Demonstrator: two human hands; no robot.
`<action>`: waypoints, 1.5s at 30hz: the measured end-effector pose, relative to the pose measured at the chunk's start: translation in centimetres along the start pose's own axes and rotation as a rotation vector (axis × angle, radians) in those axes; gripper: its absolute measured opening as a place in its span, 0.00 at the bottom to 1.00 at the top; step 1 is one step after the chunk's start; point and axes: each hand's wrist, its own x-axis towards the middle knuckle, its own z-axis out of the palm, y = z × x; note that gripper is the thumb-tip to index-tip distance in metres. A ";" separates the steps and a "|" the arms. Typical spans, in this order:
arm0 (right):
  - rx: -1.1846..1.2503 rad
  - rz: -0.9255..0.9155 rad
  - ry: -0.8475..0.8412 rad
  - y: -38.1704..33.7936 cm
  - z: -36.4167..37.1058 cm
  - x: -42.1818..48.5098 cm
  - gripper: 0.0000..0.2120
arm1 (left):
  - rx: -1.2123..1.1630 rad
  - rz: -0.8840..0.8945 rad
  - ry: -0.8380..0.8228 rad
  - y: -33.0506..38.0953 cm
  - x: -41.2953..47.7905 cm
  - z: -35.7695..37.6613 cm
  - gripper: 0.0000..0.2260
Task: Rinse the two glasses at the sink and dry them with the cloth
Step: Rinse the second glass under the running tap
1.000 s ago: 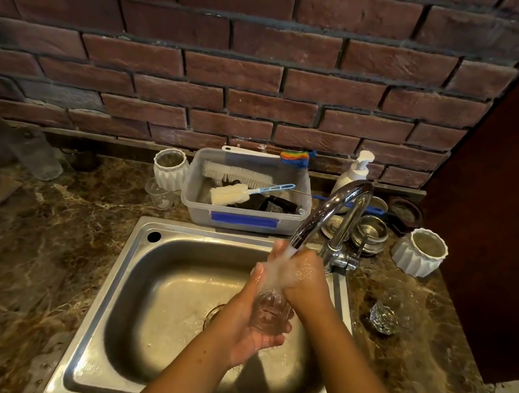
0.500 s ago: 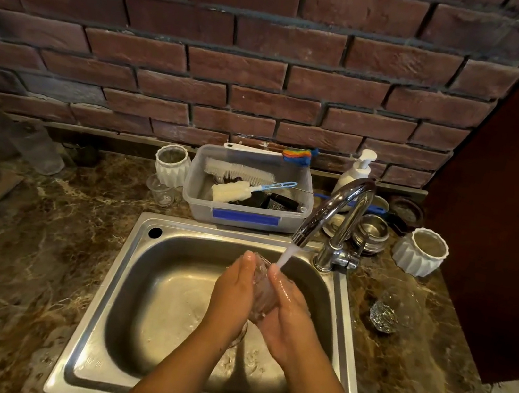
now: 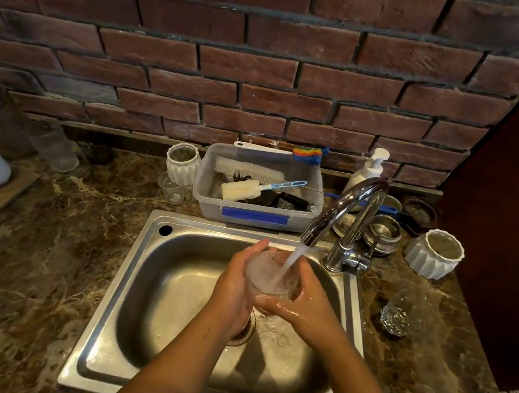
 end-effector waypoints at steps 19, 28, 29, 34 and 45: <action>0.001 -0.017 -0.013 1.3 -1.3 0.0 0.37 | 0.209 0.146 -0.040 -2.4 1.0 -0.1 0.13; 0.059 -0.006 -0.008 2.2 -1.3 0.1 0.36 | 0.167 0.136 0.011 -2.2 0.6 0.0 0.12; 0.059 0.000 -0.005 2.3 -1.2 0.1 0.37 | 0.164 0.131 0.012 -2.2 0.6 0.1 0.12; 0.026 -0.003 -0.044 2.4 -0.9 0.4 0.39 | 0.166 0.131 0.021 -2.1 0.6 0.0 0.12; 0.111 0.009 -0.035 3.2 -0.3 0.4 0.40 | 0.174 0.153 0.015 -2.3 0.5 -0.1 0.12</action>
